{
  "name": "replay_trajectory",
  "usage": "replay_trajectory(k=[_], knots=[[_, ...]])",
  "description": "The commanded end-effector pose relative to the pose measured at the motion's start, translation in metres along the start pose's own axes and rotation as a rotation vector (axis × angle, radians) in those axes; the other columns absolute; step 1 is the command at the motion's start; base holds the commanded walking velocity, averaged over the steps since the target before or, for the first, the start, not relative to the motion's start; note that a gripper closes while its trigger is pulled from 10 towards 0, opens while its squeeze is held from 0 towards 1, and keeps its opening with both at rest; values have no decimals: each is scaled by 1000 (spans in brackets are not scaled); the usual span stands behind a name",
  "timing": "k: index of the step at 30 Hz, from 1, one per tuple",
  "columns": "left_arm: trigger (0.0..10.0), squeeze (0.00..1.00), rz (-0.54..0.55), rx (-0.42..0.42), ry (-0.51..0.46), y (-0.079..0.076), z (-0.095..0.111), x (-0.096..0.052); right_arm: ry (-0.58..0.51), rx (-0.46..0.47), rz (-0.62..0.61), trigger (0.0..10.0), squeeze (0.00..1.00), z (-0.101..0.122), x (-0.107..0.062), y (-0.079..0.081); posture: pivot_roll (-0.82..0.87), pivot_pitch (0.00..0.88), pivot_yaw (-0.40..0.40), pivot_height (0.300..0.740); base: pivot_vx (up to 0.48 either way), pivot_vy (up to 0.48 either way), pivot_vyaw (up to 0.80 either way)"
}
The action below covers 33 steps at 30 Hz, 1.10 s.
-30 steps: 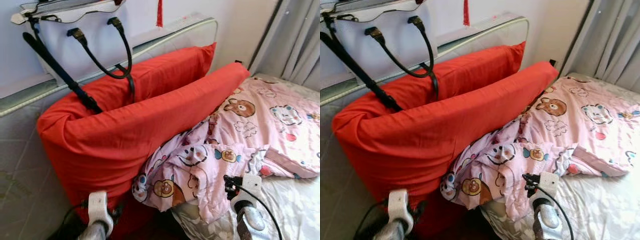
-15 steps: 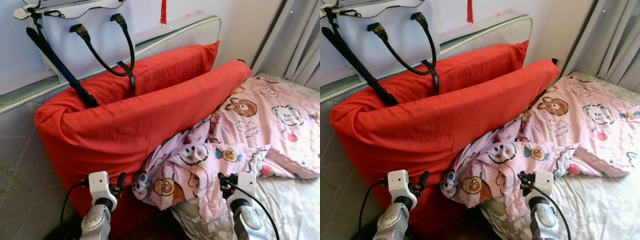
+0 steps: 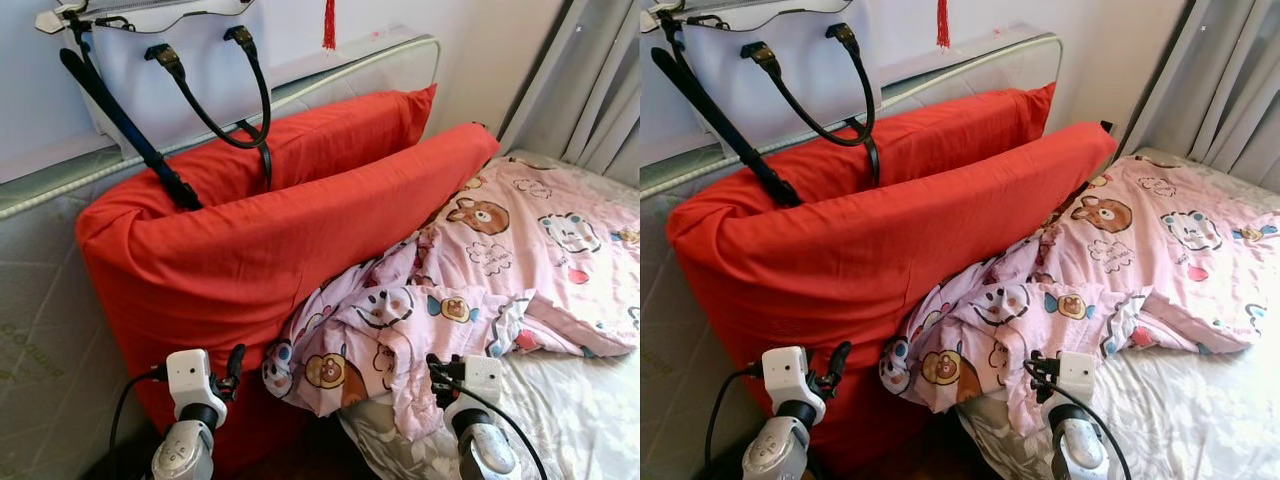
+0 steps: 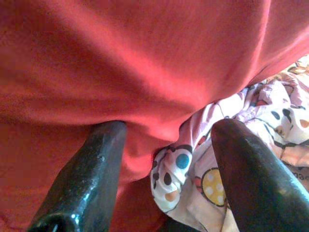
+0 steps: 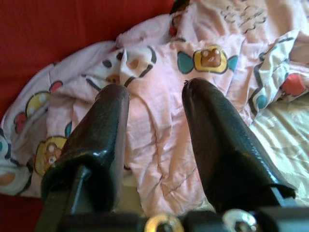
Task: Clean up the room
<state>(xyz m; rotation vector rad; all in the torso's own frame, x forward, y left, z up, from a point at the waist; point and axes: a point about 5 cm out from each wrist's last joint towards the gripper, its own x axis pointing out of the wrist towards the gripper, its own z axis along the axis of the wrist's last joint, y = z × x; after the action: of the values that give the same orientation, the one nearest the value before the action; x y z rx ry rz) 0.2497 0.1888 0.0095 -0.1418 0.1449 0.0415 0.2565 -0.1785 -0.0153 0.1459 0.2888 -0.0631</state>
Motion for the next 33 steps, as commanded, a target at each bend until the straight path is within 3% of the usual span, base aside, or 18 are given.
replay_trajectory(k=[1,9,33], knots=[[10000,0,-5,-10,7,-2,1,0,-32,3,-9,10000,0,5,2,0,-20,57,-55,690,0,0,0],[10000,0,-34,-15,10,-9,6,7,-23,-3,-44,10000,0,0,-4,-8,-26,78,-42,670,0,0,0],[10000,0,-51,-4,29,-11,7,5,0,-22,-31,10000,0,-2,-2,-1,-16,69,-40,651,0,0,0]])
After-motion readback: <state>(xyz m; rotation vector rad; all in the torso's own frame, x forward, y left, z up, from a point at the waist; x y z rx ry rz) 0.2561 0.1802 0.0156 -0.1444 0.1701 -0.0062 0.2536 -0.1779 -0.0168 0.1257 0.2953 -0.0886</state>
